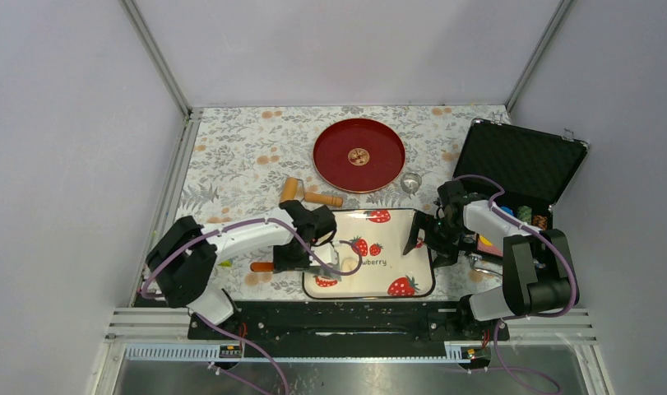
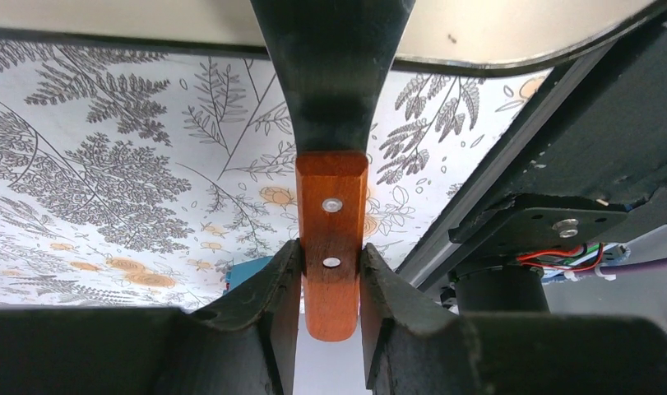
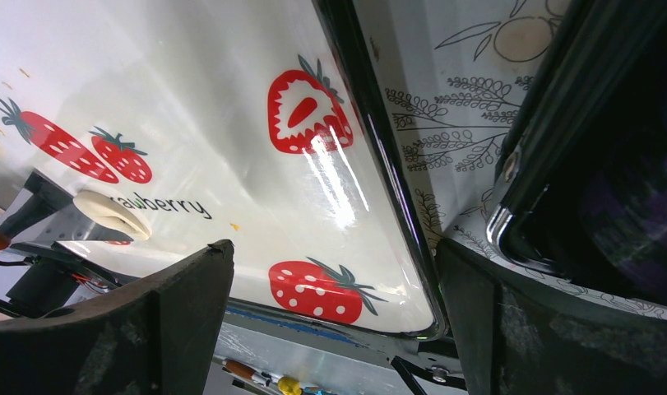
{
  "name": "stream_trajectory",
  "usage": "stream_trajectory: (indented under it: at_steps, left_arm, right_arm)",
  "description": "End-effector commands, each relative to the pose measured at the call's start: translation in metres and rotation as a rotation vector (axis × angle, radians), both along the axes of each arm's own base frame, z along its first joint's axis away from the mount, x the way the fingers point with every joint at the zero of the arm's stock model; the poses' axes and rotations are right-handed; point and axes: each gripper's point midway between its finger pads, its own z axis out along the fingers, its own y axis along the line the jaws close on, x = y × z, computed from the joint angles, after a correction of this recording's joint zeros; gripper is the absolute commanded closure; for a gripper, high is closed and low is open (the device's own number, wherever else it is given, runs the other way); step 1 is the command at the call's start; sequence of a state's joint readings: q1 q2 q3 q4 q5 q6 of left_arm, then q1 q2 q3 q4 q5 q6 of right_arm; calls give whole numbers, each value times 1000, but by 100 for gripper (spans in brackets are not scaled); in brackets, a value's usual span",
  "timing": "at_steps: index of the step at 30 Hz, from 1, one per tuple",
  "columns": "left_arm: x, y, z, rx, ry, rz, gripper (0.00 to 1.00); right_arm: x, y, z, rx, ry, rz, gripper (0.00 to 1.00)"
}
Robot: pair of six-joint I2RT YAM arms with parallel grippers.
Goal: Roll out the dumpling wrappers from the dough
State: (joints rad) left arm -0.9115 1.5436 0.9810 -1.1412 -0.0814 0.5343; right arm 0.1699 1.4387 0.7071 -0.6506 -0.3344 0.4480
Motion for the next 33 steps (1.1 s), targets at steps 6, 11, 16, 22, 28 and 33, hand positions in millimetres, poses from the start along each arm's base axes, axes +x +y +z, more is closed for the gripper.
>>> stream_trajectory:
  at_steps: [6,11,16,22,28,33]
  left_arm:
    - [6,-16,-1,25,-6,15,100]
    - [7,-15,1,19,-16,2,100]
    - [5,-20,-2,-16,-6,14,100]
    - [4,-25,-7,-5,19,32,100]
    - [8,-29,-6,-6,12,31,100]
    - [8,-32,-8,-9,22,36,100]
  right_arm:
    - [2,8,3,49,-22,32,0]
    - [2,8,4,50,-24,31,0]
    - [2,8,3,51,-22,31,0]
    - [1,8,3,51,-22,33,1]
    - [1,8,4,53,-23,32,0]
    - [1,8,3,53,-22,32,1]
